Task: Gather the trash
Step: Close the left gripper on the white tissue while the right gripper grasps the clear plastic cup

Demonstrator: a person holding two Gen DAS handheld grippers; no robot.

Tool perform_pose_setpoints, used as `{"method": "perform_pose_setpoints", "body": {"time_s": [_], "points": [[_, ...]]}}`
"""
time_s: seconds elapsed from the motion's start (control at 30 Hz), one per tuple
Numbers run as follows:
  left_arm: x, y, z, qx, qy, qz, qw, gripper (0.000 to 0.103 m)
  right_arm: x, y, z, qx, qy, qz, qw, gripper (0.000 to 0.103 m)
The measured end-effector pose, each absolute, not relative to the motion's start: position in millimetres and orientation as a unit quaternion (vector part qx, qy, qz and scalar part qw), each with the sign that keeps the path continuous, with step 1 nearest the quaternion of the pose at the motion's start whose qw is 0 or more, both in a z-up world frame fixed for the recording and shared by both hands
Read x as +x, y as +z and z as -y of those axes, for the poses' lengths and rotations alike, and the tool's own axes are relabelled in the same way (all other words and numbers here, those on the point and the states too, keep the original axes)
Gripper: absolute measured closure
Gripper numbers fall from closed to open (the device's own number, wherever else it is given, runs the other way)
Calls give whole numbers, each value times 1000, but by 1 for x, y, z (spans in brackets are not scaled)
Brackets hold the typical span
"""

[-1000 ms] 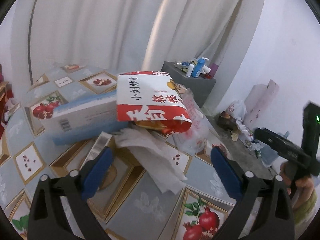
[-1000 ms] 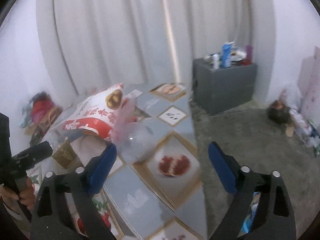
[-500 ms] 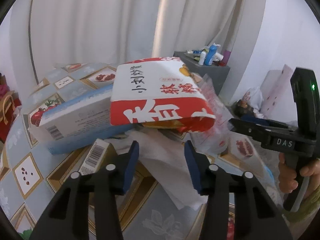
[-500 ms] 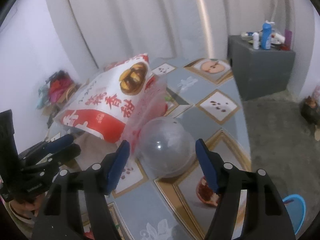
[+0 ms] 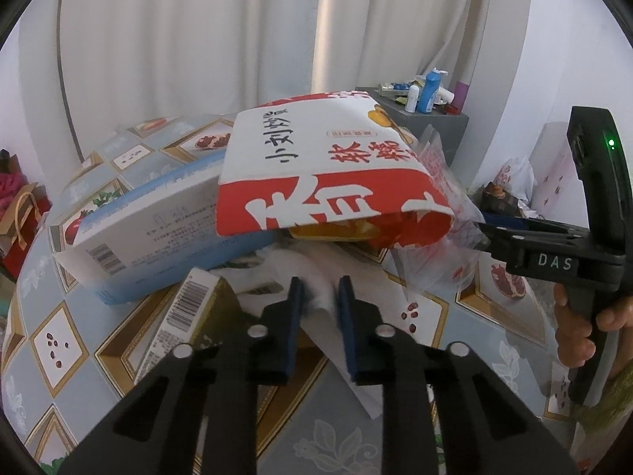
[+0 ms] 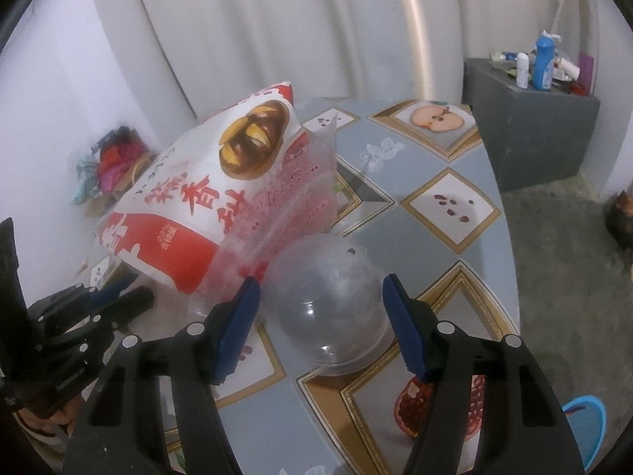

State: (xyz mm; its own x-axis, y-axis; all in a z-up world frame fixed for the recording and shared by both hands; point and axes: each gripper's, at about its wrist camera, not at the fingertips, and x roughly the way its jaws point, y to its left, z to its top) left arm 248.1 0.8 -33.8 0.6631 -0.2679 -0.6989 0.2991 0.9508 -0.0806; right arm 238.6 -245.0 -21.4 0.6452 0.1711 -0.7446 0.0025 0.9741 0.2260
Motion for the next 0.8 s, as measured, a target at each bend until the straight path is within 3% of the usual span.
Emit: {"method": "perform_pose_setpoints", "body": {"time_s": [0.3, 0.8], "points": [[248, -35, 0, 21, -154, -377, 913, 96, 244, -25, 248, 104, 49, -423, 899, 40], [238, -23, -3, 15, -161, -358, 919, 98, 231, -18, 248, 106, 30, -419, 901, 43]]}}
